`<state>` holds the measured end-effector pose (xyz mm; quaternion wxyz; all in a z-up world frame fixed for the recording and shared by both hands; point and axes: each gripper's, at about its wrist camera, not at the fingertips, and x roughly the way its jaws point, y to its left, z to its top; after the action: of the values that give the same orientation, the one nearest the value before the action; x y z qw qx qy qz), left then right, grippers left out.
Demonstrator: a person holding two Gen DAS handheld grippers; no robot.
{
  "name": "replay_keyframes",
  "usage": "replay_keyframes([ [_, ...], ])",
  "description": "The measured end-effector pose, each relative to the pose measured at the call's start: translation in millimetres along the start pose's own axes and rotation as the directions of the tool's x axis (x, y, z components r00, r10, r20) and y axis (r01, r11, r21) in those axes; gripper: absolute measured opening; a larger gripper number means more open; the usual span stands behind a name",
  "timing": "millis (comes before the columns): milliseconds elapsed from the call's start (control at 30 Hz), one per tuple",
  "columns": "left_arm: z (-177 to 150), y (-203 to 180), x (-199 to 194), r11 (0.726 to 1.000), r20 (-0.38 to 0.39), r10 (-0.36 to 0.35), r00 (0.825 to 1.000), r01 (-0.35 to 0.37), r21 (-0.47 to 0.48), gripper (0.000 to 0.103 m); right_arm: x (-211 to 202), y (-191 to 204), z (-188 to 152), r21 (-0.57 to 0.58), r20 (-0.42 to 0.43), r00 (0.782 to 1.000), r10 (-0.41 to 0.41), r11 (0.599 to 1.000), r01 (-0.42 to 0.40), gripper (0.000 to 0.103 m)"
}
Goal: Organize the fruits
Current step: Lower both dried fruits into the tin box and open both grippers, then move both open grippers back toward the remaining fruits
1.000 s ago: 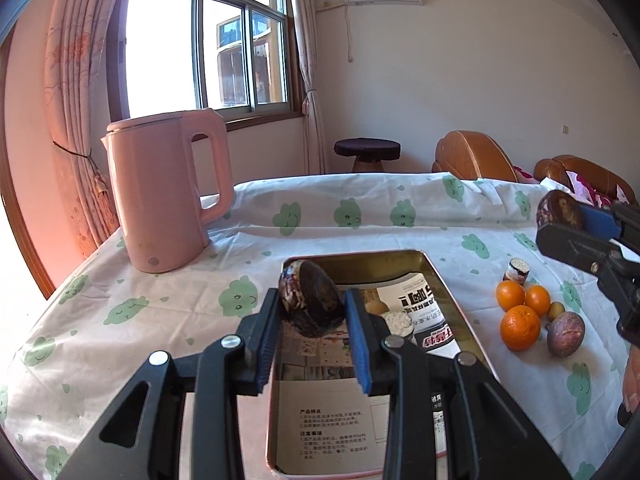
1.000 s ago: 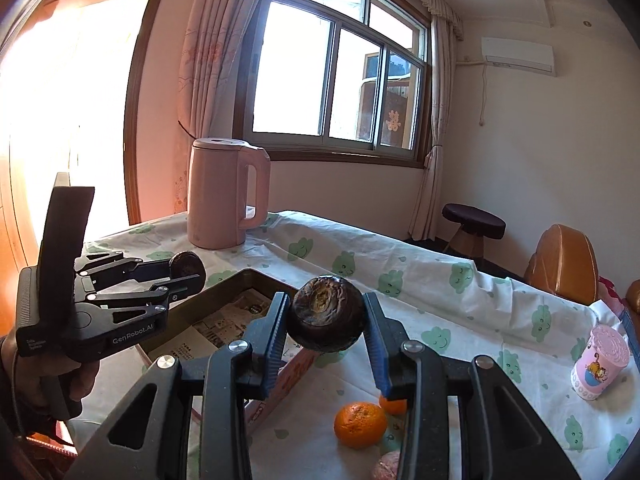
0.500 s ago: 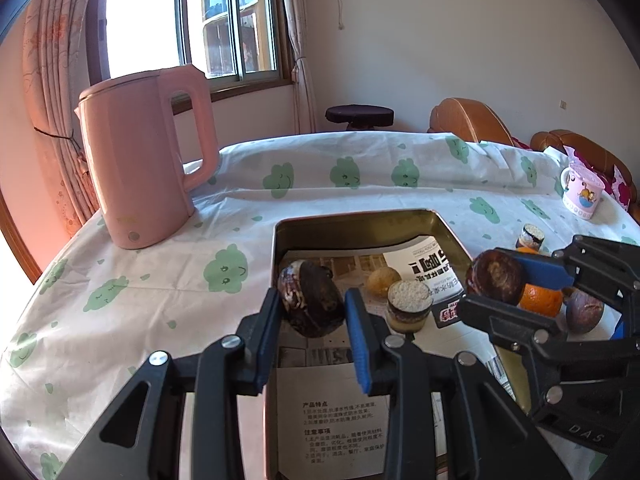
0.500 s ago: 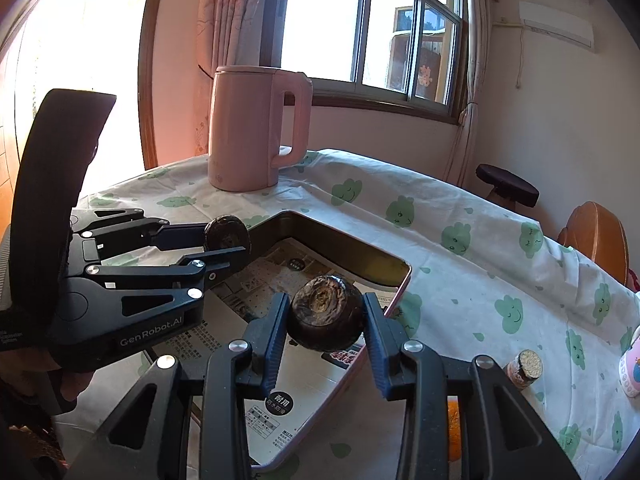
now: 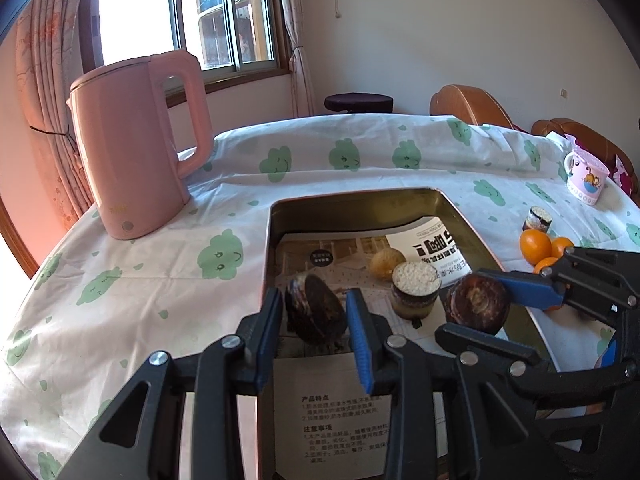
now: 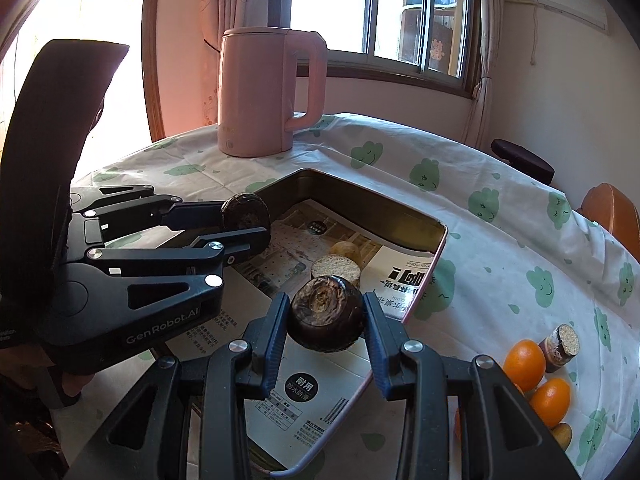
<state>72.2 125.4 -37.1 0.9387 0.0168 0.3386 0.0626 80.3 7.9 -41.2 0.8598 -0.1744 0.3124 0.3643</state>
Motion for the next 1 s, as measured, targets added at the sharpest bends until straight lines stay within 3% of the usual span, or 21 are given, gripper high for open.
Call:
replay_keyframes([
  [167, -1, -1, -5, 1.0, 0.015, 0.002, 1.0, -0.002, 0.006, 0.04, 3, 3, 2, -0.007, -0.012, 1.0, 0.004, 1.0, -0.004, 0.042],
  [267, -2, -2, -11, 1.0, 0.034, 0.002, 0.999, -0.003, 0.01, 0.043, 2, 6, 2, -0.018, -0.005, 1.0, 0.013, 1.0, -0.013, 0.055],
  [333, -3, -1, -16, 1.0, 0.054, 0.0, 0.999, 0.0, 0.006, 0.05, 2, 9, 2, -0.031, -0.003, 1.0, -0.011, 0.999, 0.011, 0.058],
  [400, -4, 1, -23, 1.0, 0.087, 0.019, 0.996, -0.018, -0.009, 0.07, 2, 9, 2, -0.035, -0.002, 1.0, -0.013, 0.999, 0.013, 0.058],
  [433, -5, 3, -28, 1.0, 0.107, 0.025, 0.994, -0.023, -0.019, 0.072, 2, 8, 2, -0.032, 0.0, 1.0, -0.015, 0.999, 0.015, 0.059],
  [533, -6, 10, -39, 0.999, 0.145, 0.025, 0.989, -0.019, -0.049, 0.073, -2, 4, 2, -0.005, 0.018, 1.0, 0.004, 1.0, -0.004, 0.059],
  [767, -5, 32, -59, 0.987, 0.221, 0.082, 0.972, -0.049, -0.15, 0.091, -11, 3, 4, 0.012, 0.062, 0.998, -0.007, 1.0, 0.006, 0.063],
  [1000, -4, 26, -68, 0.985, 0.24, 0.083, 0.967, -0.044, -0.167, 0.094, -28, -3, 7, 0.036, 0.104, 0.994, -0.027, 0.999, 0.024, 0.066],
])
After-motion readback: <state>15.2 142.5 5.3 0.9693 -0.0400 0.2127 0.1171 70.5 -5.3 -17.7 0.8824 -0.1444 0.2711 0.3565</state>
